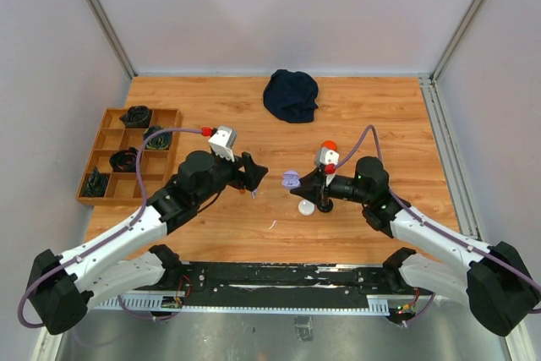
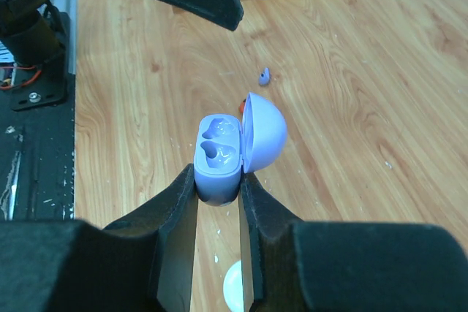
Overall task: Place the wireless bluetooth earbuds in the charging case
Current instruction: Open the charging case, then pick up the earbud from the center of the board.
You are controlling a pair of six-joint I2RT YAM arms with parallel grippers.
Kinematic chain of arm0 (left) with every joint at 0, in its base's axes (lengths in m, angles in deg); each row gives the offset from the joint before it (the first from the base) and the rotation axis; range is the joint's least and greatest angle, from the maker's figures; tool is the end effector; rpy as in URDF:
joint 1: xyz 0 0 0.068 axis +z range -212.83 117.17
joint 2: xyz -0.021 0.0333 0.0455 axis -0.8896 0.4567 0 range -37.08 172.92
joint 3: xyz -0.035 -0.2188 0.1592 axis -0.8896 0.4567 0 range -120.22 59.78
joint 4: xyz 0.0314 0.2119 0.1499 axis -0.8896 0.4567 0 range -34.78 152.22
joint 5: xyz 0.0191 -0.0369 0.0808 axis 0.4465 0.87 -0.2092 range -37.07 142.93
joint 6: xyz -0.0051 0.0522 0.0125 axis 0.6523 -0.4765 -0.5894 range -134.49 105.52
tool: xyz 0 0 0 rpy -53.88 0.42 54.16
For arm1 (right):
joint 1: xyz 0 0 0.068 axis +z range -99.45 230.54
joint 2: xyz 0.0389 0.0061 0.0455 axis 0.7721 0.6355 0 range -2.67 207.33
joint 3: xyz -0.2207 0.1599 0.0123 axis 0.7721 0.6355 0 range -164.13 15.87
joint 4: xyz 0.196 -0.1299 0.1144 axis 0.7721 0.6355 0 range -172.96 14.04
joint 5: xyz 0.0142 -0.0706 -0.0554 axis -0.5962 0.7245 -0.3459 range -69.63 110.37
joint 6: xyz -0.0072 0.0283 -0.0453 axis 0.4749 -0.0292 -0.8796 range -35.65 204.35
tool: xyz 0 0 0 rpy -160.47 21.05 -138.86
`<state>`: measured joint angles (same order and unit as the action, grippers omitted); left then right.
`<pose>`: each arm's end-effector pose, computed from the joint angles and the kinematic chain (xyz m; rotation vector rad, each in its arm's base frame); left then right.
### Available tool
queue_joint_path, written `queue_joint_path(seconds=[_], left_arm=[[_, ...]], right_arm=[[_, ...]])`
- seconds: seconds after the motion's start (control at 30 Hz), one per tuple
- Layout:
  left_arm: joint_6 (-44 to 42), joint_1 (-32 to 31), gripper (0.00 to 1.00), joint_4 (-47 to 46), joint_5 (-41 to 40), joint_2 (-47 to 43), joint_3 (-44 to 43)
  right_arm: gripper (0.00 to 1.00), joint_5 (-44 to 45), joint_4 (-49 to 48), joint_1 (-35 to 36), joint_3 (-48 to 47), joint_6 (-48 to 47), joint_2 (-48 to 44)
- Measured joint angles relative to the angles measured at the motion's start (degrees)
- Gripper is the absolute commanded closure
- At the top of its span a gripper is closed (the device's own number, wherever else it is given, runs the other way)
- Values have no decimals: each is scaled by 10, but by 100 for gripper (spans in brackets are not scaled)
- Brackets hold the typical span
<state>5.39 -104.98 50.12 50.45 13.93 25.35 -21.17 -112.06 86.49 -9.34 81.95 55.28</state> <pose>0.1591 -0.1418 0.2845 0.3221 1.8033 -0.7374 0.1633 0.1476 0.2488 -1.0780 1.3424 1.0286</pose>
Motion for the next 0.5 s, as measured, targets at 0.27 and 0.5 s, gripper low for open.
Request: queue_joint_path(seconds=[0.27,0.5], left_arm=[[33,0,33,97,-59,66,-6],[57,0,48,117,-67,153,-24]], right_arm=[[93,54,-23,0,31,0,0],[93,85,-41,0,42,-3,-3]])
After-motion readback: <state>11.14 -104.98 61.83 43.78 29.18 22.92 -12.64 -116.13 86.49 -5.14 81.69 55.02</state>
